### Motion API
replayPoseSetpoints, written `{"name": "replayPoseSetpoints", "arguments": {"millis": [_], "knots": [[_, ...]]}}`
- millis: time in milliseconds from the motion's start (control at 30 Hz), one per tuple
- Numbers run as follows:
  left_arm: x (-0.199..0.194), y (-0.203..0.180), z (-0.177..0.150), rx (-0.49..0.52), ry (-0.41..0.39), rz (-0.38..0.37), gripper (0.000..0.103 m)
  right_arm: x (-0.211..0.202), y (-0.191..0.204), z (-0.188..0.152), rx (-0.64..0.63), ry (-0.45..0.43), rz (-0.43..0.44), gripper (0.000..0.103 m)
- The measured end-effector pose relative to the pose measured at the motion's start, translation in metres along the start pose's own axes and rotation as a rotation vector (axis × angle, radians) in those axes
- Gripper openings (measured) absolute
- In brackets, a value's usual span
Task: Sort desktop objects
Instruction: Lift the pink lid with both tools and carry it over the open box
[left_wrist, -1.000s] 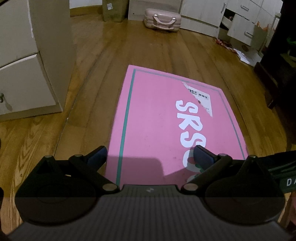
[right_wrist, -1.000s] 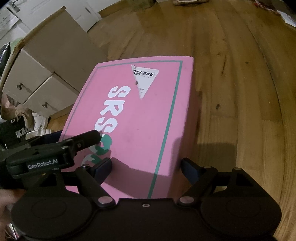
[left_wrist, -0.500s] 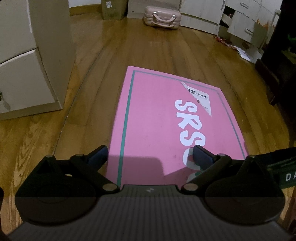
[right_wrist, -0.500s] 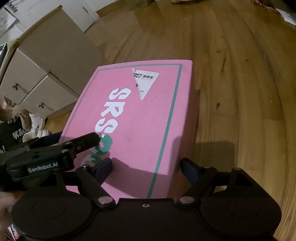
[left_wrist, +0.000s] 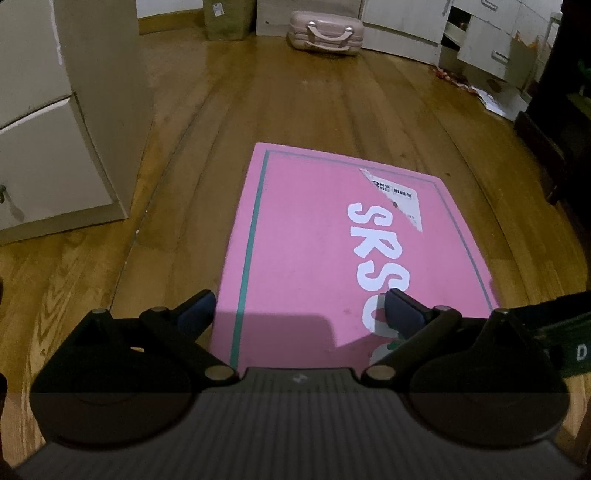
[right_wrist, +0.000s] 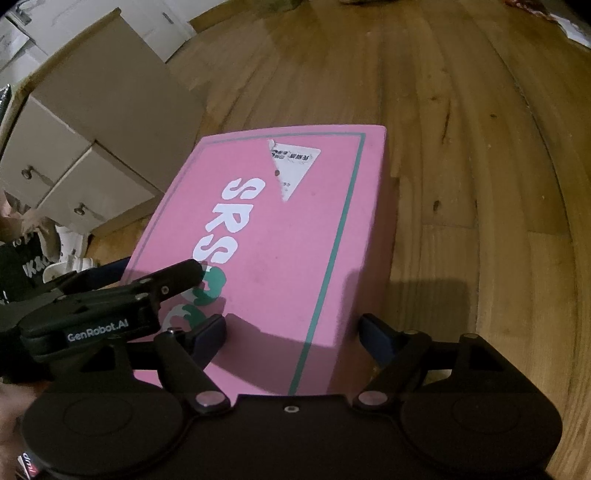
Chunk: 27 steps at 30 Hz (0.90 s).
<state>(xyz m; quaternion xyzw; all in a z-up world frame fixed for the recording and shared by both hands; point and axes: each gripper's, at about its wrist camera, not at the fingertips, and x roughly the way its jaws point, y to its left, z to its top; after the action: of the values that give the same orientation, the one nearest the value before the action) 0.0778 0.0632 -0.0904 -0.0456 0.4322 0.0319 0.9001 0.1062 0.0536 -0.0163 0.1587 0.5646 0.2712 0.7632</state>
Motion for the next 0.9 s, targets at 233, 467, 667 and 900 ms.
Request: {"name": "replayPoseSetpoints", "arguments": {"millis": [233,467,667,900], "knots": [[0.0,0.003,0.001,-0.015,-0.006,-0.002,0.099,0.0,0.001,0.001,-0.006,0.003,0.0,0.084],[0.006,0.005,-0.005,-0.019,0.021,0.002,0.098,0.001,-0.004,0.002,0.014,0.008,0.024,0.083],[0.003,0.001,-0.008,-0.005,0.021,0.008,0.096,0.003,-0.004,0.001,0.01,0.011,0.024,0.083],[0.0,0.006,-0.011,-0.017,0.083,0.003,0.095,0.002,-0.004,0.002,0.012,0.006,0.037,0.083]]}}
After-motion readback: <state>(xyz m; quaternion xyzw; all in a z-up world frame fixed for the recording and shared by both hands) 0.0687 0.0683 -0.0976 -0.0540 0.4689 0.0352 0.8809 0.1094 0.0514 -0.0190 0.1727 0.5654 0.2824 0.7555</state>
